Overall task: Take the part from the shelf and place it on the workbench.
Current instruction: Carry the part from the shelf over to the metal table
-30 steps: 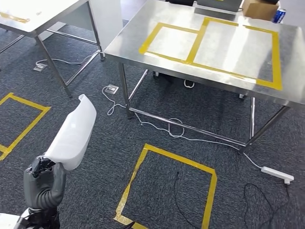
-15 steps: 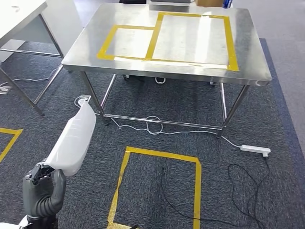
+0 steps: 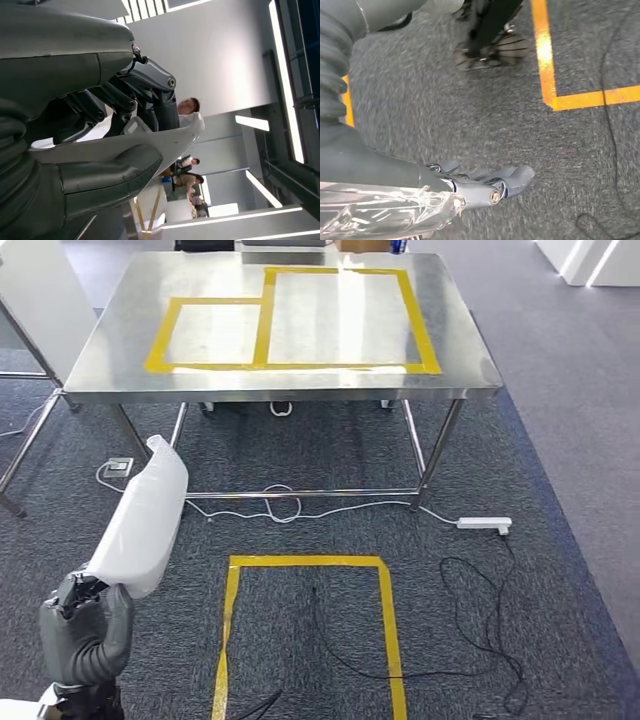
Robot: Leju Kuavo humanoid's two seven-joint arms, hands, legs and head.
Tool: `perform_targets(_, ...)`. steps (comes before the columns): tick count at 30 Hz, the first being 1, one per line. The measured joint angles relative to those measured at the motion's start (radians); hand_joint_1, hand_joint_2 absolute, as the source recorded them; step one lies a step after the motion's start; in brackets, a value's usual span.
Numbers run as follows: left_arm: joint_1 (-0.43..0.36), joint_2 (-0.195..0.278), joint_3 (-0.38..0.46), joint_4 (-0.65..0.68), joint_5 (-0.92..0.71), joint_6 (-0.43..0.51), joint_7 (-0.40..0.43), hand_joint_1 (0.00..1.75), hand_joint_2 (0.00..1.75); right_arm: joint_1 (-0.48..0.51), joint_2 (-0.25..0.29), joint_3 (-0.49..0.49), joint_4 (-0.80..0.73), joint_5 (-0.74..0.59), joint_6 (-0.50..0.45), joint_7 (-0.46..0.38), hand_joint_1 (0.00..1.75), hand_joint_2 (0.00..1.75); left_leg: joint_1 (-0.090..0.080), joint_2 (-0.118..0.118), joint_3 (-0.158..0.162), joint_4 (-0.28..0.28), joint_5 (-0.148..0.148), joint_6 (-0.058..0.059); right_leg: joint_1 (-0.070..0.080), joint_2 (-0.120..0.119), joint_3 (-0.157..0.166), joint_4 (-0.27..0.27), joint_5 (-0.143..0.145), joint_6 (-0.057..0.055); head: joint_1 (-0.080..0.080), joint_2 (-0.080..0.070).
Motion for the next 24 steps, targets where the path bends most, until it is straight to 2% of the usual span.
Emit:
perform_targets(1,-0.001,0.001,-0.003,0.002,-0.002,0.007,0.0,1.75,1.75,0.001,-0.001,-0.005,0.0,-0.016,0.024,-0.004,0.0,1.75,-0.001,0.009,0.001,0.0,0.0,0.0,0.001,-0.001,0.011,-0.009,0.011,-0.001,0.0,0.0)
perform_targets(2,-0.003,0.001,-0.006,0.003,-0.002,0.013,0.0,1.75,1.75,0.002,-0.002,-0.011,0.0,-0.03,0.046,-0.001,0.0,1.75,-0.002,0.015,0.002,0.0,-0.001,-0.001,0.002,-0.002,0.042,-0.057,0.037,-0.004,0.0,0.0)
perform_targets(4,-0.009,0.002,-0.011,0.004,0.011,0.014,0.003,1.75,1.75,0.004,-0.004,-0.024,0.0,-0.036,0.063,0.03,0.0,1.75,-0.004,0.023,0.004,0.001,-0.003,-0.004,0.006,-0.012,0.125,-0.195,0.089,-0.014,0.0,0.0)
perform_targets(5,-0.011,0.003,-0.013,0.004,0.022,0.011,0.006,1.75,1.75,0.004,-0.004,-0.027,0.0,-0.027,0.056,0.051,0.0,1.75,-0.006,0.025,0.005,0.001,-0.003,-0.008,0.008,-0.017,0.154,-0.244,0.103,-0.019,0.0,0.0)
perform_targets(6,-0.014,0.004,-0.014,0.005,0.034,0.007,0.009,1.75,1.75,0.004,-0.003,-0.027,0.0,-0.015,0.045,0.067,0.0,1.75,-0.008,0.026,0.005,0.002,-0.004,-0.01,0.009,-0.02,0.168,-0.269,0.109,-0.022,-0.001,0.0)
perform_targets(8,-0.016,0.008,-0.013,0.006,0.06,0.004,0.014,1.75,1.75,0.005,0.001,-0.027,0.0,0.009,0.034,0.067,0.0,1.75,-0.01,0.026,0.004,0.002,-0.001,-0.008,0.009,-0.017,0.168,-0.276,0.113,-0.022,-0.002,0.0)
perform_targets(11,-0.021,0.01,-0.011,0.006,0.082,-0.004,0.013,1.75,1.75,0.002,0.01,-0.024,0.0,0.028,0.044,0.013,0.0,1.75,-0.012,0.025,0.005,-0.013,0.003,0.0,0.007,-0.015,0.169,-0.288,0.119,-0.018,-0.003,0.0)
perform_targets(13,-0.024,0.01,-0.01,0.006,0.083,-0.011,0.01,1.75,1.75,-0.005,0.018,-0.023,0.0,0.028,0.057,-0.028,0.0,1.75,-0.007,0.025,0.031,-0.065,0.018,0.009,0.008,-0.013,0.175,-0.306,0.124,-0.014,-0.004,0.0)
perform_targets(14,-0.025,0.009,-0.009,0.006,0.082,-0.012,0.009,1.75,1.75,-0.008,0.021,-0.023,0.0,0.027,0.063,-0.044,0.0,1.75,-0.002,0.025,0.049,-0.095,0.029,0.012,0.009,-0.012,0.171,-0.296,0.118,-0.013,-0.004,0.0)
perform_targets(15,-0.026,0.009,-0.009,0.006,0.08,-0.013,0.008,1.75,1.75,-0.009,0.025,-0.023,0.0,0.026,0.069,-0.054,0.0,1.75,0.004,0.026,0.065,-0.117,0.038,0.012,0.009,-0.01,0.155,-0.264,0.102,-0.011,-0.002,0.0)
perform_targets(17,-0.025,0.007,-0.007,0.005,0.077,-0.013,0.009,1.75,1.75,-0.008,0.031,-0.022,0.001,0.026,0.073,-0.062,0.0,1.75,0.011,0.026,0.08,-0.129,0.039,0.004,0.001,-0.007,0.097,-0.144,0.054,-0.001,0.002,0.0)
perform_targets(18,-0.021,0.007,-0.006,0.005,0.075,-0.013,0.009,1.75,1.75,-0.006,0.033,-0.022,0.001,0.028,0.073,-0.059,0.0,1.75,0.016,0.025,0.085,-0.128,0.035,-0.004,-0.006,-0.007,0.067,-0.09,0.039,0.007,0.002,0.0)
perform_targets(19,-0.016,0.006,-0.004,0.004,0.073,-0.014,0.009,1.75,1.75,-0.003,0.033,-0.022,0.001,0.032,0.069,-0.051,0.0,1.75,0.021,0.024,0.092,-0.126,0.028,-0.013,-0.014,-0.008,0.051,-0.065,0.041,0.016,0.002,0.0)
perform_targets(20,-0.011,0.004,-0.002,0.002,0.07,-0.016,0.009,1.75,1.75,0.0,0.033,-0.022,0.002,0.036,0.065,-0.039,0.0,1.75,0.03,0.023,0.099,-0.122,0.02,-0.024,-0.022,-0.009,0.054,-0.08,0.063,0.028,0.002,0.0)
perform_targets(22,-0.004,-0.002,0.006,-0.002,0.066,-0.022,0.009,1.75,1.75,0.006,0.035,-0.022,0.002,0.044,0.053,-0.013,0.0,1.75,0.05,0.023,0.114,-0.102,-0.004,-0.054,-0.039,-0.015,0.104,-0.189,0.129,0.057,0.003,0.0)
perform_targets(23,-0.001,-0.006,0.011,-0.006,0.068,-0.025,0.01,1.75,1.75,0.007,0.04,-0.022,0.004,0.047,0.048,-0.003,0.0,1.75,0.057,0.022,0.117,-0.086,-0.019,-0.07,-0.044,-0.014,0.129,-0.236,0.144,0.066,0.008,0.0)
perform_targets(24,0.002,-0.01,0.016,-0.01,0.07,-0.028,0.01,1.75,1.75,0.008,0.045,-0.022,0.005,0.05,0.043,0.006,0.0,1.75,0.06,0.022,0.116,-0.071,-0.031,-0.084,-0.046,-0.011,0.143,-0.26,0.144,0.061,0.011,0.0)
